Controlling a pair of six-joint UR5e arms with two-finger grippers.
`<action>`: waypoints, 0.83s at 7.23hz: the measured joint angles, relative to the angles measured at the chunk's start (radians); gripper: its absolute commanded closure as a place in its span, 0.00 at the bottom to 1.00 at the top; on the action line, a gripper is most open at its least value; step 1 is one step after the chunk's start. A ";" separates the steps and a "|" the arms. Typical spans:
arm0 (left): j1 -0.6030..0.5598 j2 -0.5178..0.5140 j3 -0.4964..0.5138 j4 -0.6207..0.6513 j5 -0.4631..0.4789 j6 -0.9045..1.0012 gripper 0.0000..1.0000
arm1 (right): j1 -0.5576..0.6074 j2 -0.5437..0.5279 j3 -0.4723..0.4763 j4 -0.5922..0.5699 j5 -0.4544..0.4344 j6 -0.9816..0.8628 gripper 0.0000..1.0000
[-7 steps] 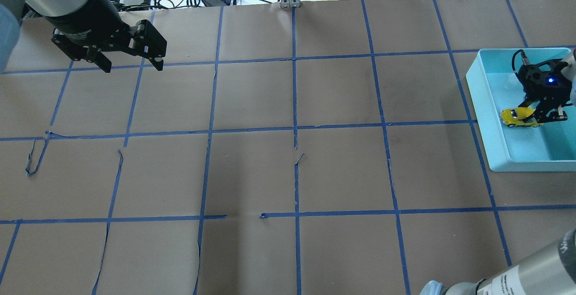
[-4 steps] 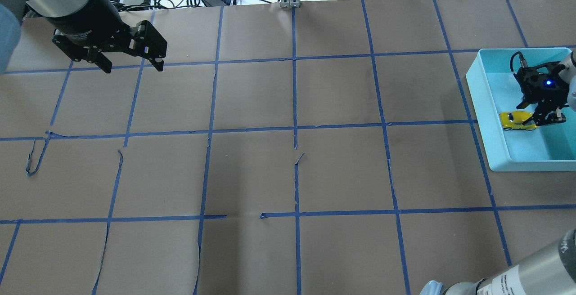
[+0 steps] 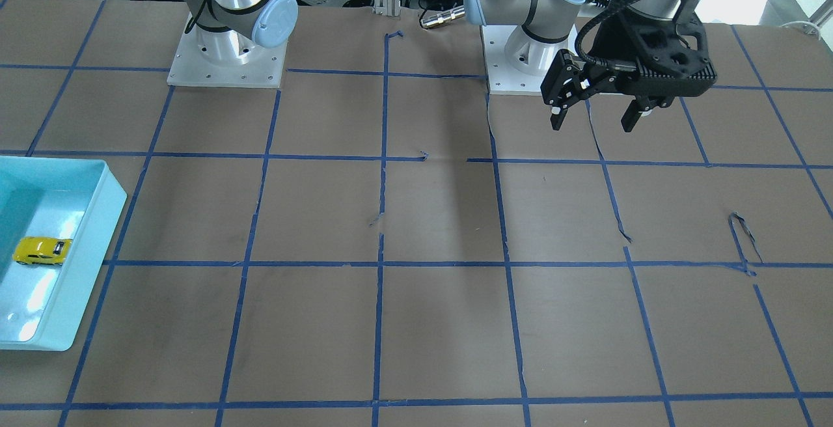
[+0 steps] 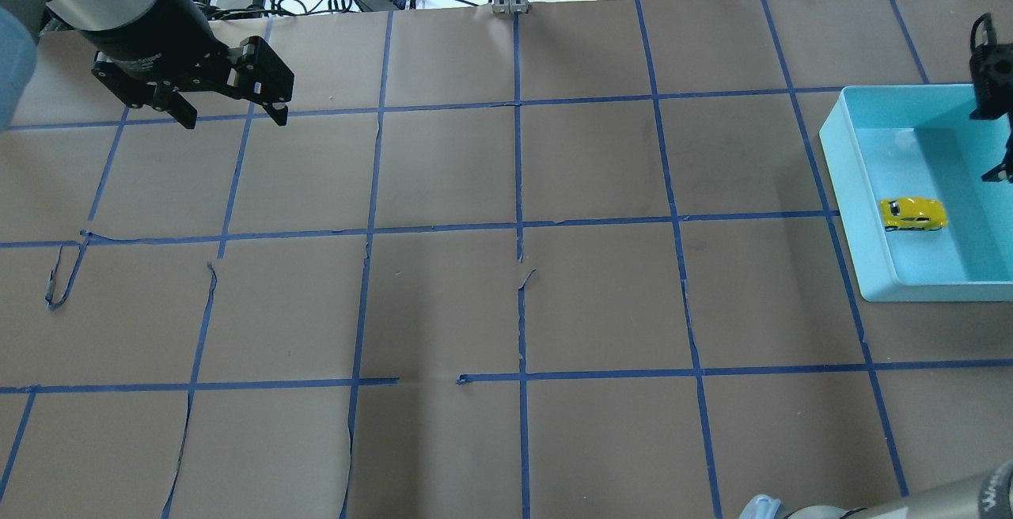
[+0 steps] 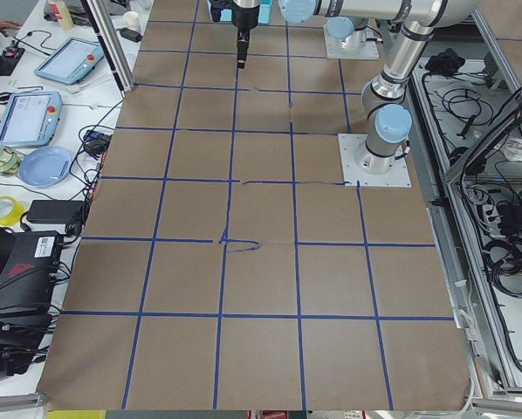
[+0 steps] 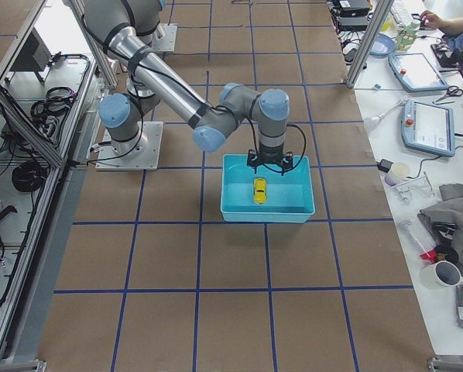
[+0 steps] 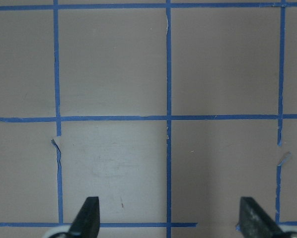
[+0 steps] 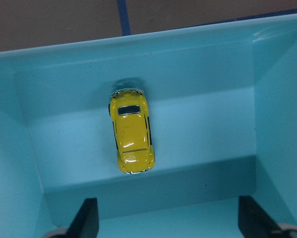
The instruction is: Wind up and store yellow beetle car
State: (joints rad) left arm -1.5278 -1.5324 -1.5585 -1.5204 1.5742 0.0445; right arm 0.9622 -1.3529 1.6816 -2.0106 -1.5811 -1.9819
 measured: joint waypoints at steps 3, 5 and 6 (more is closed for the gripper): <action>0.000 0.000 0.000 0.000 0.001 0.000 0.00 | 0.007 -0.100 -0.224 0.418 0.057 0.272 0.00; 0.000 0.002 -0.001 0.000 0.001 0.000 0.00 | 0.011 -0.143 -0.268 0.550 0.063 0.510 0.00; 0.000 0.002 -0.002 0.000 0.001 0.000 0.00 | 0.026 -0.158 -0.272 0.572 0.067 0.665 0.00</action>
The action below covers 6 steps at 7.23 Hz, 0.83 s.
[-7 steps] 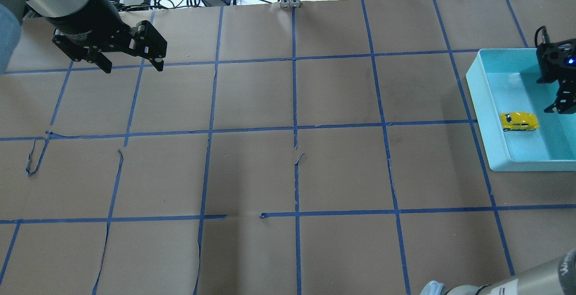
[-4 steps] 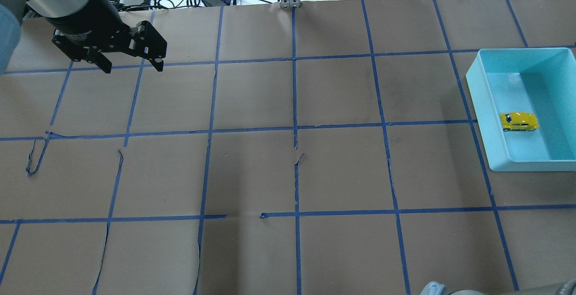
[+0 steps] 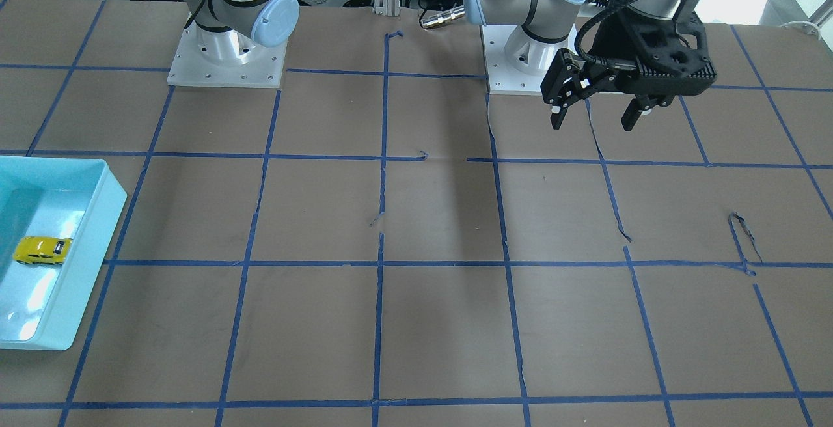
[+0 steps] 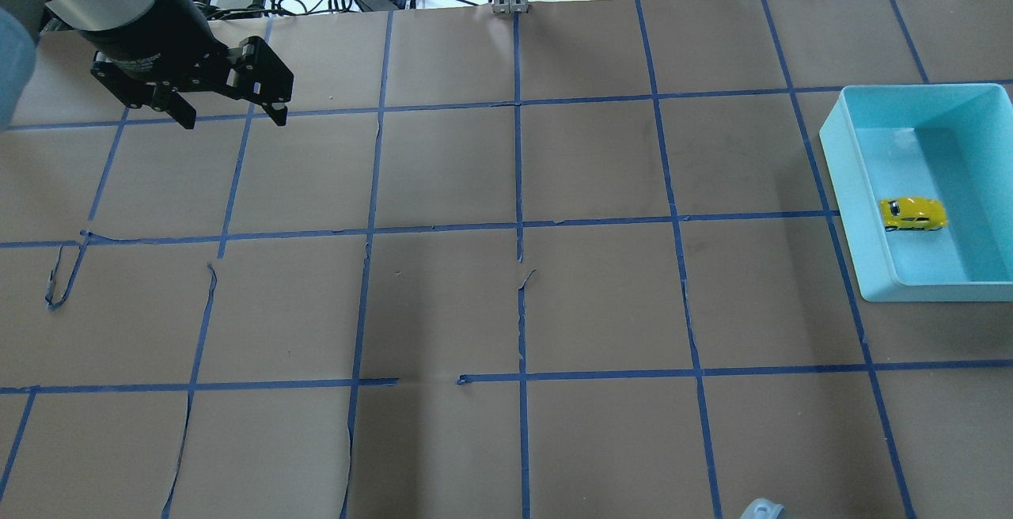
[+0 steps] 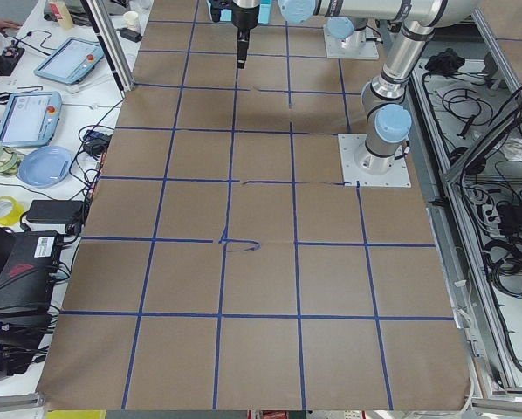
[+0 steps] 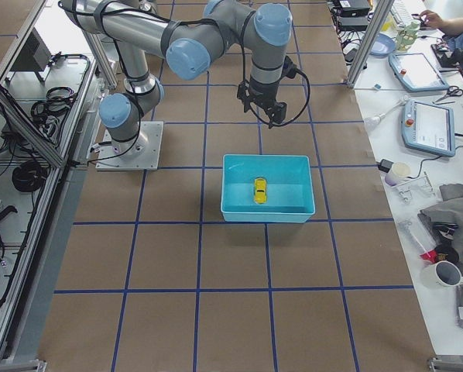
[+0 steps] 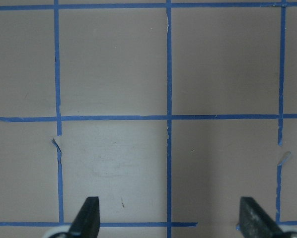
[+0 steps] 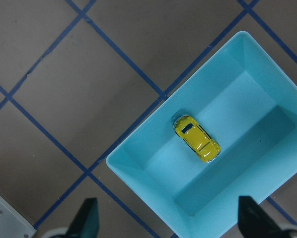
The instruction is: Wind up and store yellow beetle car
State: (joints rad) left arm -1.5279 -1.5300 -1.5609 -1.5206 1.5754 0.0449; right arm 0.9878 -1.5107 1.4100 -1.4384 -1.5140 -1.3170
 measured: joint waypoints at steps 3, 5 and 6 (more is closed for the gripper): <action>0.000 0.002 -0.002 0.000 0.000 0.001 0.00 | 0.212 -0.025 -0.001 0.002 -0.006 0.367 0.00; 0.000 0.002 -0.002 0.000 -0.001 0.001 0.00 | 0.384 -0.022 0.001 -0.002 -0.006 0.702 0.00; 0.000 0.002 -0.003 0.000 -0.001 0.001 0.00 | 0.475 -0.016 0.002 -0.015 -0.009 0.848 0.00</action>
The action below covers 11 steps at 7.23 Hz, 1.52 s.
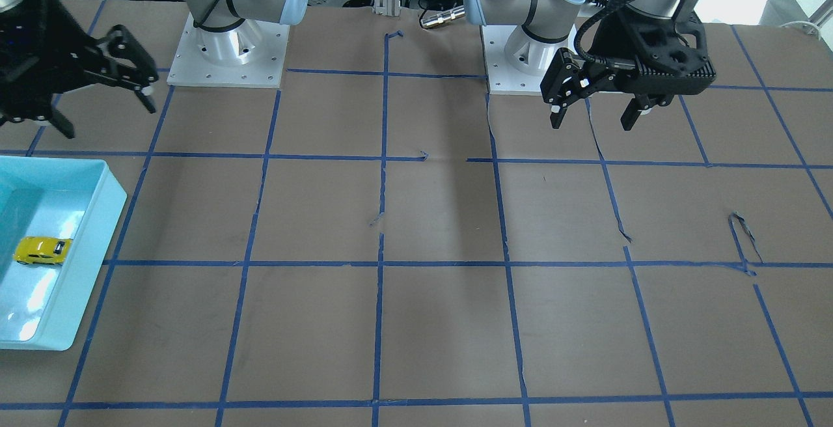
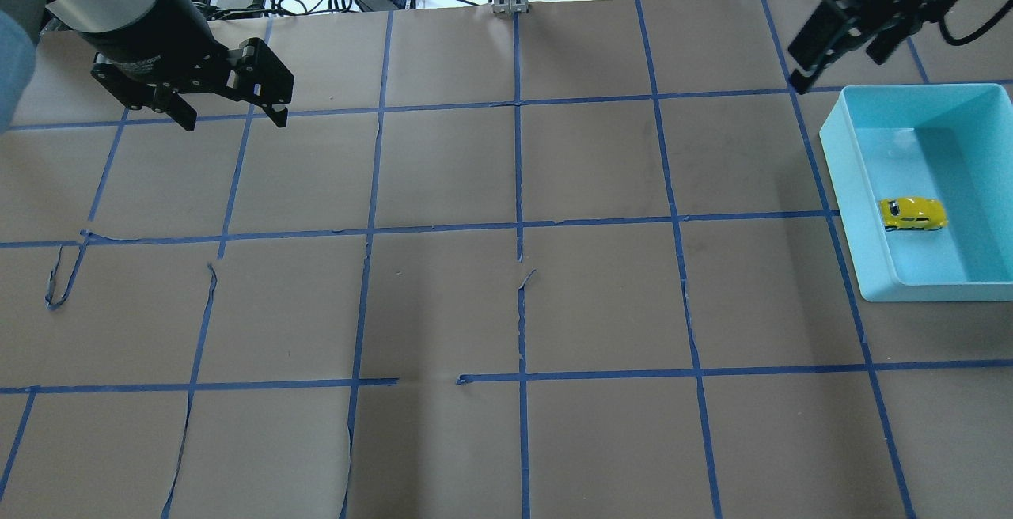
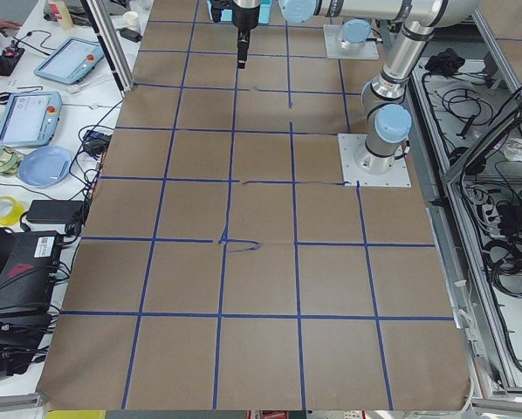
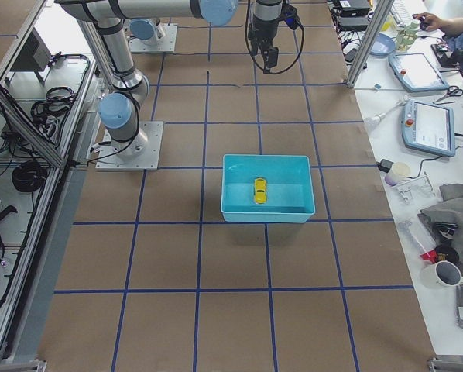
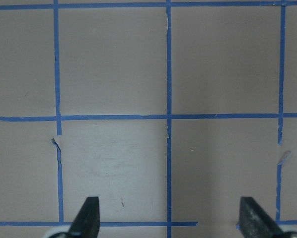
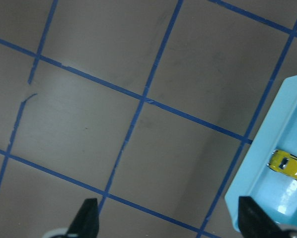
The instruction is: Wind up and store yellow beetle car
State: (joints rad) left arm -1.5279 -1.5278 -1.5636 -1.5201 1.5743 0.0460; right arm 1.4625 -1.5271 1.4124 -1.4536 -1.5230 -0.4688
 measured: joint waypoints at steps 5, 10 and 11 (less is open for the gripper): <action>0.000 -0.002 0.000 0.000 0.000 0.000 0.00 | 0.181 0.050 0.000 -0.113 0.002 0.532 0.00; 0.000 0.000 0.000 0.000 0.001 0.000 0.00 | 0.140 0.063 0.002 -0.201 -0.016 0.555 0.00; 0.000 0.000 -0.001 0.000 0.001 0.000 0.00 | 0.138 0.063 0.004 -0.203 -0.029 0.559 0.00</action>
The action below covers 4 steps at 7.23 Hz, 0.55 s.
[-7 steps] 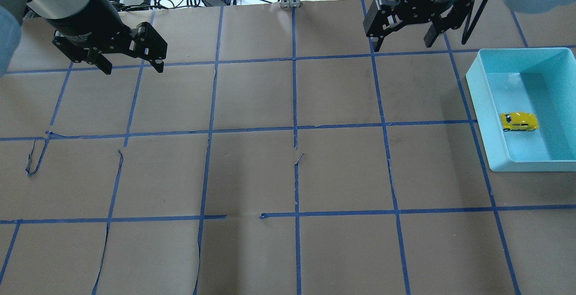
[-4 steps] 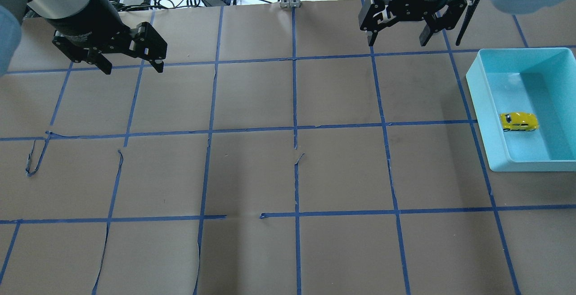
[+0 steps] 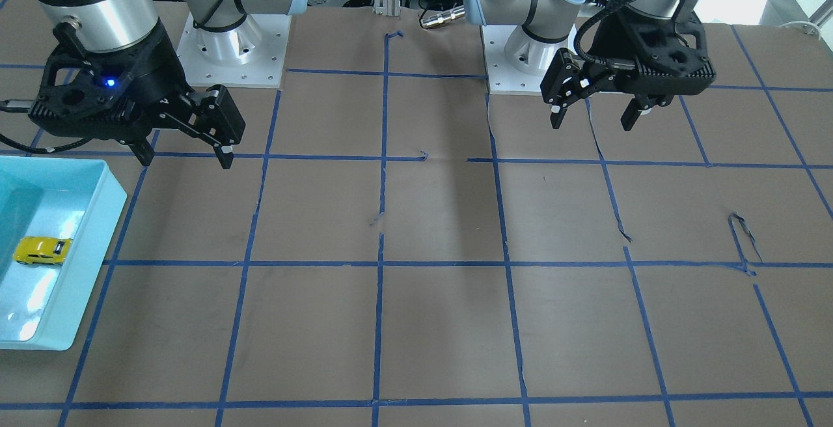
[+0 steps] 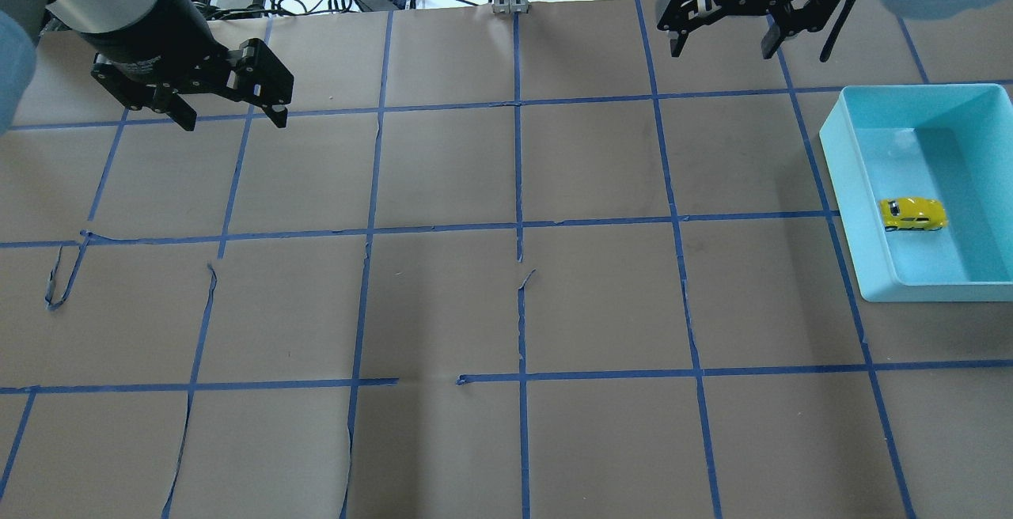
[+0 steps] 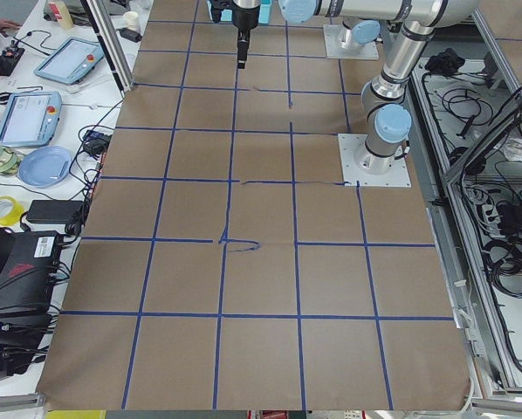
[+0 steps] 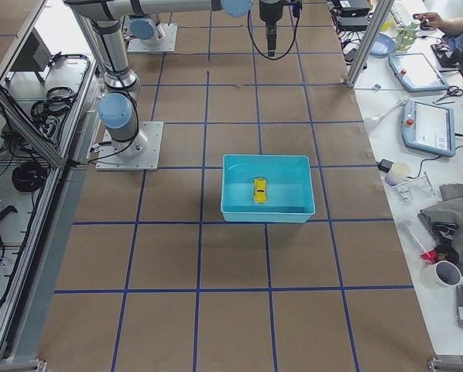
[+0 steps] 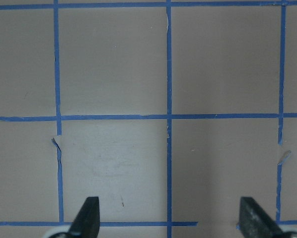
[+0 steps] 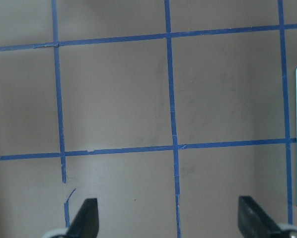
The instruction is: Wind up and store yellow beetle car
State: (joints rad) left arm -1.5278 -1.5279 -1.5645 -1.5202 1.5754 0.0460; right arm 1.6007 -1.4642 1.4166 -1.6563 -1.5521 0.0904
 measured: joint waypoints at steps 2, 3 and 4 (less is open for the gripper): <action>0.000 0.001 -0.001 0.000 0.000 0.000 0.00 | -0.001 -0.001 0.002 -0.001 -0.007 0.009 0.00; 0.000 0.001 -0.002 0.000 0.000 0.000 0.00 | -0.001 -0.001 0.003 -0.002 -0.007 0.010 0.00; 0.000 0.002 -0.002 -0.001 0.001 0.001 0.00 | -0.001 -0.001 0.004 -0.002 -0.007 0.011 0.00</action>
State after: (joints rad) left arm -1.5282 -1.5264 -1.5667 -1.5209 1.5762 0.0468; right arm 1.6000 -1.4649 1.4206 -1.6582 -1.5587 0.1010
